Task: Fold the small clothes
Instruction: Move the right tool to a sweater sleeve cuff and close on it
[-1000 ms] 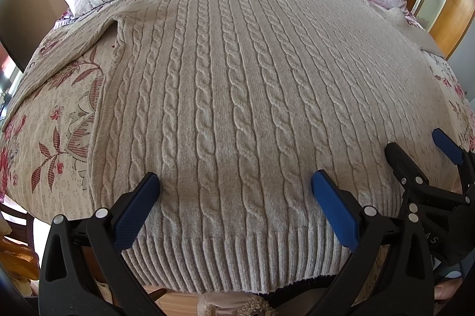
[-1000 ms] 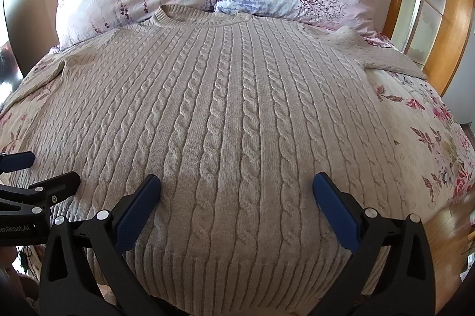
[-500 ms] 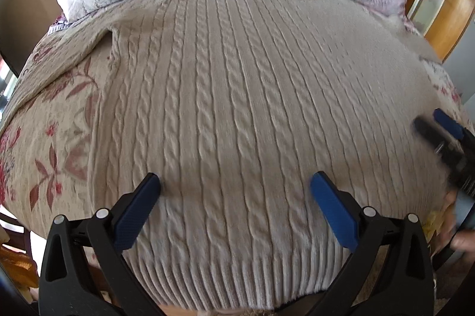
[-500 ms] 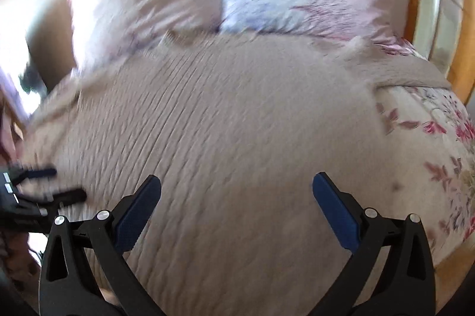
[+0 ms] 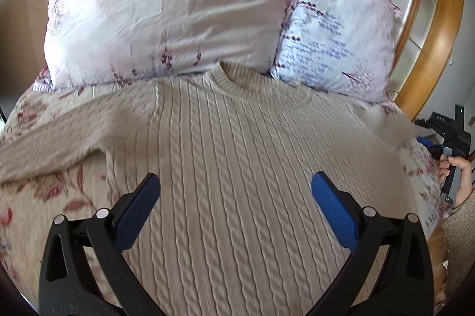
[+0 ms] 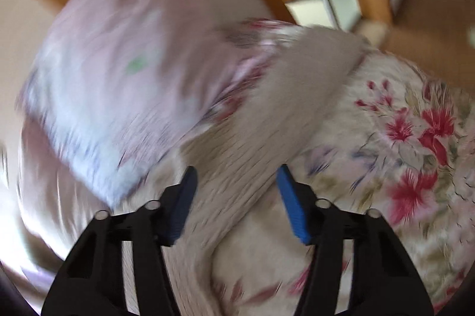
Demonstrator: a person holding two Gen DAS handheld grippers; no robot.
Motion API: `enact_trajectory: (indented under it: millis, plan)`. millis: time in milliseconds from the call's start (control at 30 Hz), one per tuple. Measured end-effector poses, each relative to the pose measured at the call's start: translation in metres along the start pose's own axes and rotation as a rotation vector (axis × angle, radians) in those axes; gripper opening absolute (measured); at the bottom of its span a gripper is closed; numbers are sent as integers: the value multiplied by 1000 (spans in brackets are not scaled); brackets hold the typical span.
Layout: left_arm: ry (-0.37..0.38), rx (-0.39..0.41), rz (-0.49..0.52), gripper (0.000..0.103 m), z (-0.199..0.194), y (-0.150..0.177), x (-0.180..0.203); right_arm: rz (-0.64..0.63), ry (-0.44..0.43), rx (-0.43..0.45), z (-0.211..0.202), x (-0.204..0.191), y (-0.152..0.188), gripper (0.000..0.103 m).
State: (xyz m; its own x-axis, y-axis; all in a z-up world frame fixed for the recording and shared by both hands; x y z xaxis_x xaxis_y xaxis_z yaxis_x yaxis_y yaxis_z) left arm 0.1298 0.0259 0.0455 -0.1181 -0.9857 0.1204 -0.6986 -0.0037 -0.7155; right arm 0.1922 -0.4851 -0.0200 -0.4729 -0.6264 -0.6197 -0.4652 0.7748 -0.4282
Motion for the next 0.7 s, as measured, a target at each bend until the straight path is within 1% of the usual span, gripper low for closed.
enact_trajectory:
  millis: [67, 133, 200, 300, 400, 467, 533, 633, 700]
  plan:
    - [-15, -1, 17, 101, 7, -7, 2, 31, 55, 19, 8, 12, -11, 54]
    - [-11, -9, 40, 101, 16, -14, 6, 63, 82, 20, 16, 20, -19, 52]
    - [9, -24, 51, 101, 22, -17, 8, 102, 81, 11, 22, 26, -24, 50]
    - [25, -39, 37, 101, 31, -17, 8, 126, 99, 13, 30, 33, -31, 46]
    - [45, -62, 19, 101, 38, -13, 7, 145, 86, 24, 34, 39, -34, 41]
    - [55, -69, 19, 101, 42, -12, 6, 146, 92, 33, 37, 39, -36, 37]
    - [47, -68, 22, 101, 44, -10, 5, 158, 113, 46, 38, 42, -37, 28]
    - [37, -77, 13, 101, 47, -9, 2, 202, 133, 94, 29, 51, -34, 29]
    - [39, -86, 5, 101, 51, -8, -1, 185, 128, 96, 30, 51, -33, 29]
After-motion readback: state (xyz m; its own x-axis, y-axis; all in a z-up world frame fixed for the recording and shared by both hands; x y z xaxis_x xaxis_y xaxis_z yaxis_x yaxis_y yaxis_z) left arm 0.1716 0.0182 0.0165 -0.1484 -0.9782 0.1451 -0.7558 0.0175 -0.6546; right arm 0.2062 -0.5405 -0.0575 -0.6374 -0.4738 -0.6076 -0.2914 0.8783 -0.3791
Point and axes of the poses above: each gripper's, at about its wrist camera, not at the fingertips, and z roughly the way its jaws point, x to its right, y to its underside, the point moved 4 cm from there along z, roughly the way its jaws point, and after that the axes turned 1 degree about z, right-handed, at the moved point
